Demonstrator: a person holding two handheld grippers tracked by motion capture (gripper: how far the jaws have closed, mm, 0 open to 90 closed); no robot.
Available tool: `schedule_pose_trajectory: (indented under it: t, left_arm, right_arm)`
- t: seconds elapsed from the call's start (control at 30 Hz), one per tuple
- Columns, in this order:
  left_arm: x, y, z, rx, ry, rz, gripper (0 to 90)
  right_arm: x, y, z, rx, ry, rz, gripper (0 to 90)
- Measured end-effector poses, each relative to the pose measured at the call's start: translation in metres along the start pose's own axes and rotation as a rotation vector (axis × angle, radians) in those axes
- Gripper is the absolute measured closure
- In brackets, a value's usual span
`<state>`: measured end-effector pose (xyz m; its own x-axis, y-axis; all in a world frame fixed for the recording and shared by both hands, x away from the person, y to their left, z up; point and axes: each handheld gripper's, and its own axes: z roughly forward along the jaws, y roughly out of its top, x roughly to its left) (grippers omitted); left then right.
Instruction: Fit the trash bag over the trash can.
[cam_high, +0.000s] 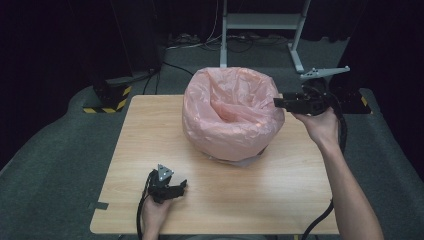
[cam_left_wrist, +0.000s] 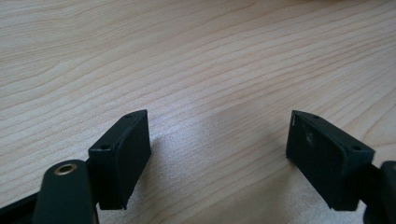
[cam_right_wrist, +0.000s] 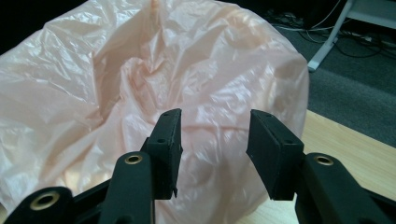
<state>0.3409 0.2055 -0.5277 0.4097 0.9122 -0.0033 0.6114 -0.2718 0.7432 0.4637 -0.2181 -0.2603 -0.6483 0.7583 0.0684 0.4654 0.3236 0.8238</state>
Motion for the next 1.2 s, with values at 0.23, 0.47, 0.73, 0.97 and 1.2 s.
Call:
schedule_pose_trajectory:
  t: [0.23,0.47,0.73,0.97,1.2]
  left_arm:
    - [0.000,0.000,0.000,0.000,0.000,0.000,22.0]
    - [0.000,0.000,0.000,0.000,0.000,0.000,22.0]
    - [0.000,0.000,0.000,0.000,0.000,0.000,21.9]
    - [0.000,0.000,0.000,0.000,0.000,0.000,22.0]
    - [0.000,0.000,0.000,0.000,0.000,0.000,22.0]
  right_arm:
    - [-0.004,-0.004,-0.013,-0.027,-0.008,0.008,54.5]
    - [-0.003,-0.007,-0.019,-0.036,-0.014,0.005,54.2]
    - [-0.003,-0.018,-0.026,-0.057,-0.032,-0.004,54.2]
    - [-0.008,-0.028,-0.031,-0.062,-0.036,0.017,54.2]
    - [-0.008,-0.035,-0.036,-0.080,-0.039,0.022,54.1]
